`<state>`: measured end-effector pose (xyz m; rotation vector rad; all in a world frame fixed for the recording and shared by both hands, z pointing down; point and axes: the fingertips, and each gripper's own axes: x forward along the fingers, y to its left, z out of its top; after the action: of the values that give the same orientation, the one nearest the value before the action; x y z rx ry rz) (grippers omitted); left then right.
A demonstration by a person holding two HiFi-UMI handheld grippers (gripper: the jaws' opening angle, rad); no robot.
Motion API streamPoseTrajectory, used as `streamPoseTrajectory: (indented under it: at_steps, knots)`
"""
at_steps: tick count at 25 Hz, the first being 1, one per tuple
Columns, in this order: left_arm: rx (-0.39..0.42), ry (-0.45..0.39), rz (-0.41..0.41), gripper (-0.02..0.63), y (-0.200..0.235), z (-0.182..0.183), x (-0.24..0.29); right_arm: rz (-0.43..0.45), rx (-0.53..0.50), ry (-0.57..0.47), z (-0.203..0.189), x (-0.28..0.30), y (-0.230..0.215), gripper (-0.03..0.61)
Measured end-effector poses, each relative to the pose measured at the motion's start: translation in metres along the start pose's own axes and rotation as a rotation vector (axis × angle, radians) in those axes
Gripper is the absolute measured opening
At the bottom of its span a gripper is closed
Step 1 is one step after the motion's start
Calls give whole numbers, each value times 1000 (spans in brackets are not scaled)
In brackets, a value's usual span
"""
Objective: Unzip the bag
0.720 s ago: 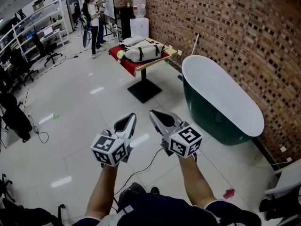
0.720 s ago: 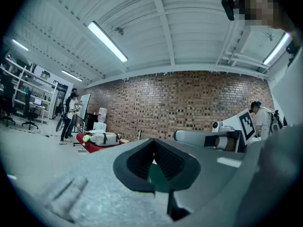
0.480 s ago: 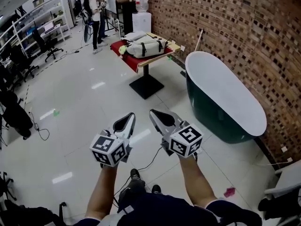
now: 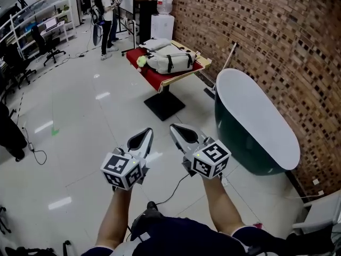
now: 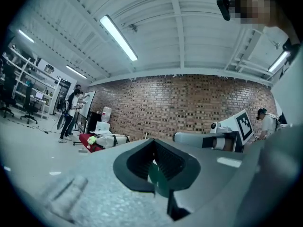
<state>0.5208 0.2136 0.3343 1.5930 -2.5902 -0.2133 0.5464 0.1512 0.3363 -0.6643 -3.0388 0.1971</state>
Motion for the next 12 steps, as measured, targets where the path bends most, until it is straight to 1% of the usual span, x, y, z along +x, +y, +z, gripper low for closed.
streamPoseTrajectory:
  at_steps: [4, 8, 12]
  knots:
    - [0, -3, -19, 0, 49, 7, 24, -27, -19, 5, 5, 49, -23, 3]
    - [-12, 10, -27, 0, 88, 11, 47, -51, -9, 10, 8, 86, -50, 3]
    - [-19, 8, -17, 0, 125, 12, 78, -52, -5, 20, 3, 120, -81, 3]
